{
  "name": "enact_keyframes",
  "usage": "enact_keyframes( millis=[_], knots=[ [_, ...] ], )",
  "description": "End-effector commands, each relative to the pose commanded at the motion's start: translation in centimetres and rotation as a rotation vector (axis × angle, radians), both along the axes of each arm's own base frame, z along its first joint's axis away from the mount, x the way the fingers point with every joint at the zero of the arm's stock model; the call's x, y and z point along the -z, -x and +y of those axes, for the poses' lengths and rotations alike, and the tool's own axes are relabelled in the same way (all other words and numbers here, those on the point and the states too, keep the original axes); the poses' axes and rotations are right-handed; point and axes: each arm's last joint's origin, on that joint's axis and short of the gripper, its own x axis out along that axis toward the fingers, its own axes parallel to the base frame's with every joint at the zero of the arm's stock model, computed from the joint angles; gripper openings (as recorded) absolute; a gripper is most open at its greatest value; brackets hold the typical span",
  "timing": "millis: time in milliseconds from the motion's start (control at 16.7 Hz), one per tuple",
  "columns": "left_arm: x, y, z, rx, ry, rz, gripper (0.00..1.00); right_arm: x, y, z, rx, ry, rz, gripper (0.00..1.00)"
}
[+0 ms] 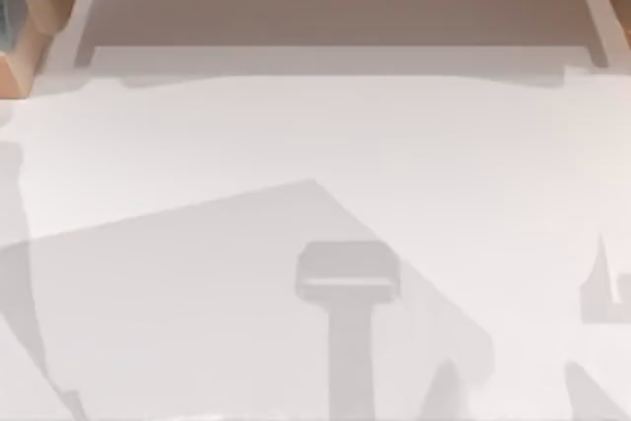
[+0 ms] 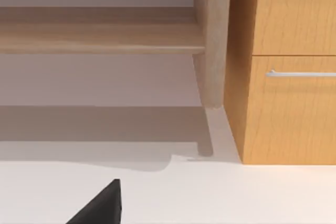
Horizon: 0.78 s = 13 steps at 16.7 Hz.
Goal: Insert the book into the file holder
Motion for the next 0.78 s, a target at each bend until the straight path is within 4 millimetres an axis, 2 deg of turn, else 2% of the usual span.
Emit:
enact_keyframes(
  millis=[240,420,600,780],
  knots=[
    [4.6,2.3,3.8,-0.149,-0.082,0.176,0.0,0.0,0.0,0.0,0.0,0.0,0.0,1.0],
    [8.2,3.1,6.4,-0.203,-0.13,0.32,0.0,0.0,0.0,0.0,0.0,0.0,0.0,1.0],
    [11.7,3.3,8.5,-0.186,-0.182,0.462,0.0,0.0,0.0,0.0,0.0,0.0,0.0,1.0],
    [15.0,2.5,9.9,-0.089,-0.254,0.586,0.0,0.0,0.0,0.0,0.0,0.0,0.0,1.0]
  ],
)
